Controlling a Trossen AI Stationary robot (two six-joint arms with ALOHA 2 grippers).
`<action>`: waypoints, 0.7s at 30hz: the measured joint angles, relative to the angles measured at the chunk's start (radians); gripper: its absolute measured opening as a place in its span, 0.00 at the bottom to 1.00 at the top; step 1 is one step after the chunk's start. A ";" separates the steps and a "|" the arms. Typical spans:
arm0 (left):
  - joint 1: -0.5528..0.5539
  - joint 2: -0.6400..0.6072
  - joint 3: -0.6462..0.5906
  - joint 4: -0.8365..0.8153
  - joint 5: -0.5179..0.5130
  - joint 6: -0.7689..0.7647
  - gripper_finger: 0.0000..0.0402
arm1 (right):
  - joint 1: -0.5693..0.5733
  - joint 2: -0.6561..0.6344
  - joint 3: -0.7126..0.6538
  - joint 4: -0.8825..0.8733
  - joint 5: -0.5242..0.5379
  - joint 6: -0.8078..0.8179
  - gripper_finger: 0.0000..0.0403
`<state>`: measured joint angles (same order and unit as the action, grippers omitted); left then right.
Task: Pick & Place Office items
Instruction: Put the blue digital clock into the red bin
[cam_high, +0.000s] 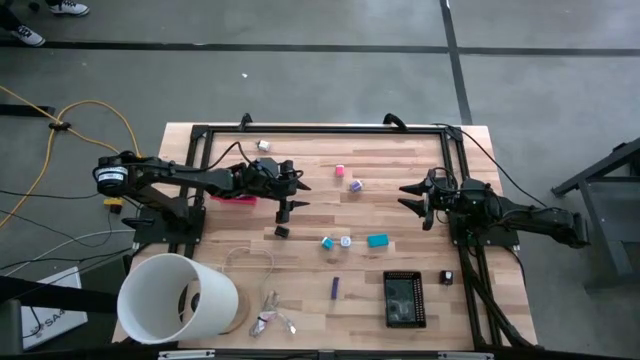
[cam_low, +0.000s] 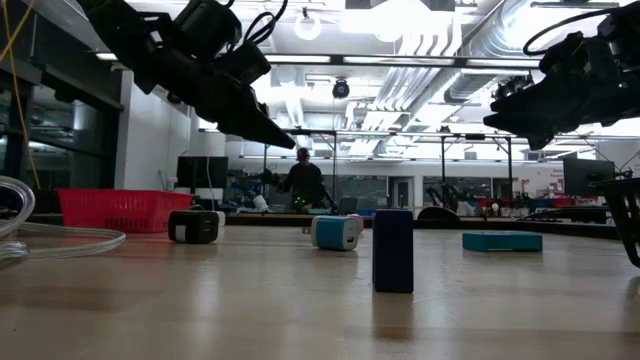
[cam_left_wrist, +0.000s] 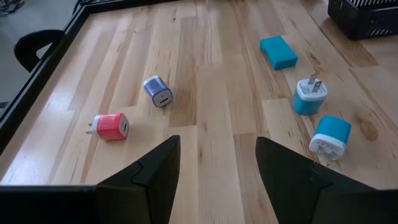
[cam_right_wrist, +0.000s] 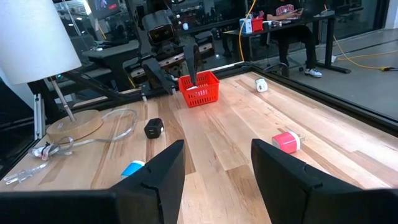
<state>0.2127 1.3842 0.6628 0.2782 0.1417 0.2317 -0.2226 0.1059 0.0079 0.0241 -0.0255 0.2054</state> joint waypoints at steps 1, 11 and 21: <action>0.000 0.000 0.000 0.000 0.000 0.000 0.50 | 0.000 0.000 0.000 0.001 0.001 0.000 0.43; 0.000 0.000 0.000 0.000 0.000 0.000 0.50 | 0.000 0.000 0.000 0.046 0.005 0.002 0.43; 0.000 0.000 0.000 0.000 0.000 0.000 0.50 | 0.000 0.055 0.011 0.106 0.074 -0.009 0.43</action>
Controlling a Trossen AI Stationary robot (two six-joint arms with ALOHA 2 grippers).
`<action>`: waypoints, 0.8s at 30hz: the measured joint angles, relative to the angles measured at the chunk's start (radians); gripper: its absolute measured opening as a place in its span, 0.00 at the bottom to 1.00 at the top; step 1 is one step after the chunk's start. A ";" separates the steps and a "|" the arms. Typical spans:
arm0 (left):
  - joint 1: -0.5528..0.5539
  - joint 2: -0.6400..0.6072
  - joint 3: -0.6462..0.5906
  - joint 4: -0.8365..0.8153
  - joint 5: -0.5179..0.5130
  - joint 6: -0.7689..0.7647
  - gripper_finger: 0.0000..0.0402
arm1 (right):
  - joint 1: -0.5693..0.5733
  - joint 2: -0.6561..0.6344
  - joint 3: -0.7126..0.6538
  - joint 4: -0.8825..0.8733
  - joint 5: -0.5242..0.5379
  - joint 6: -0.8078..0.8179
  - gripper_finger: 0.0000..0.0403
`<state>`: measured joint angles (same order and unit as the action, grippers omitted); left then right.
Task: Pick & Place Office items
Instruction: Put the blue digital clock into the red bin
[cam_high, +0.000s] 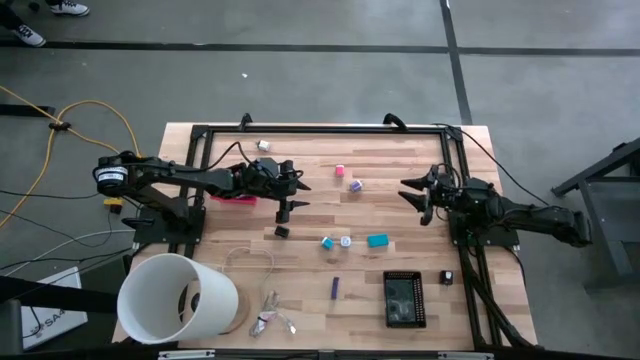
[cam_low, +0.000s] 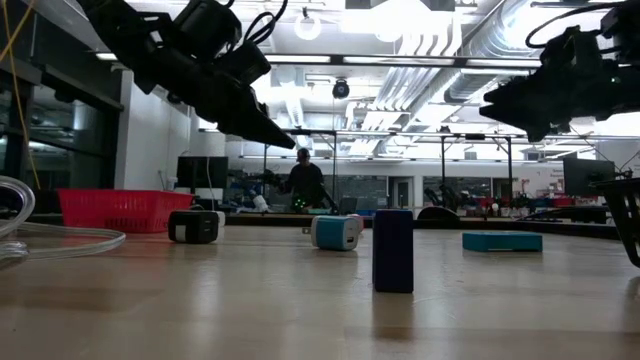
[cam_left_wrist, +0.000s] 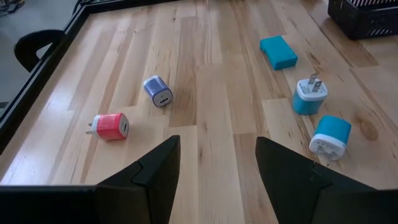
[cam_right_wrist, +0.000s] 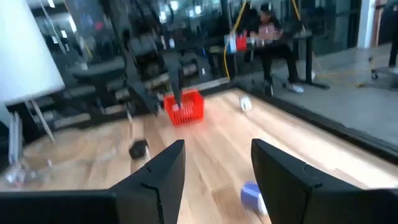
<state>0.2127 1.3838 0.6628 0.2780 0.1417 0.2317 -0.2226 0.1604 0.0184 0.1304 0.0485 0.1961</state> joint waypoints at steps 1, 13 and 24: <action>0.000 0.000 0.000 0.000 0.000 0.000 0.50 | 0.001 0.017 0.015 -0.006 -0.005 -0.006 0.43; 0.000 0.000 0.000 0.004 0.000 0.000 0.50 | 0.002 0.399 0.272 -0.131 -0.087 -0.121 0.43; 0.000 0.000 0.000 0.017 0.000 0.000 0.50 | 0.096 0.763 0.456 -0.205 -0.058 -0.227 0.43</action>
<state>0.2129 1.3838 0.6624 0.2947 0.1413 0.2320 -0.1270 0.9233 0.4744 -0.0749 -0.0098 -0.0313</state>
